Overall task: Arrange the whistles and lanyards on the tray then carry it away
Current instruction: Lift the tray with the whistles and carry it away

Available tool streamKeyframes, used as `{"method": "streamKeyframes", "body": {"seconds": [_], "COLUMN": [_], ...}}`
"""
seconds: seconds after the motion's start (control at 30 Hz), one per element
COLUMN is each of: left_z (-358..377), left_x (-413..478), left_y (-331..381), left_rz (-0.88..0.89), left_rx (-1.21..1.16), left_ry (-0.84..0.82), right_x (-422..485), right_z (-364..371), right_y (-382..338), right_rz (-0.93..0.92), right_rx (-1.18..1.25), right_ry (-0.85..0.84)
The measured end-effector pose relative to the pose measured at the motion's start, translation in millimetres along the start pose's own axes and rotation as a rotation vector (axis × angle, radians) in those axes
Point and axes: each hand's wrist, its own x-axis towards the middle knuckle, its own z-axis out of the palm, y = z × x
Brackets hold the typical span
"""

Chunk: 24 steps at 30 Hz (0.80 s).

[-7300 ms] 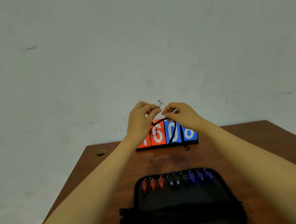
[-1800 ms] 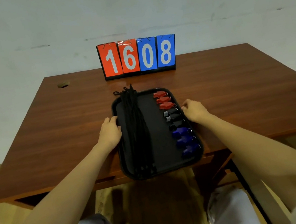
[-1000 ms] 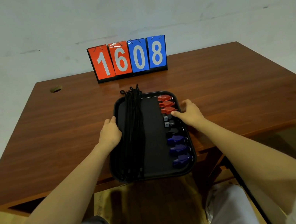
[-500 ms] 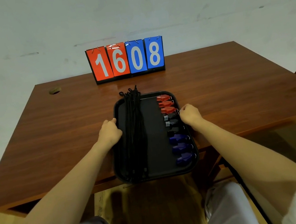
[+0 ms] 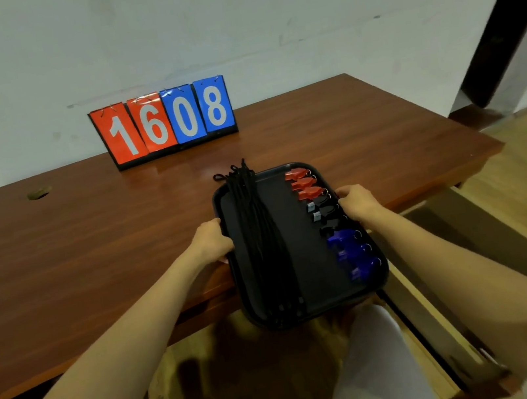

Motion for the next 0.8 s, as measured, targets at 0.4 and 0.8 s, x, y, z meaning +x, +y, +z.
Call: {"method": "streamKeyframes", "body": {"seconds": [0.4,0.8], "left_z": [105.1,223.0], "left_x": [-25.9,-74.0], "left_y": [71.2,137.0], "left_rz": [0.128,0.227], "left_rx": [-0.141,-0.301], "left_ry": [-0.170,-0.377], "right_x": [-45.5,-105.9], "right_z": [-95.9,-187.9], "right_y": [104.4,204.5], "right_rz": [0.140,0.303], "right_rx": [0.097,0.184], "right_ry": [0.180,0.416]}}
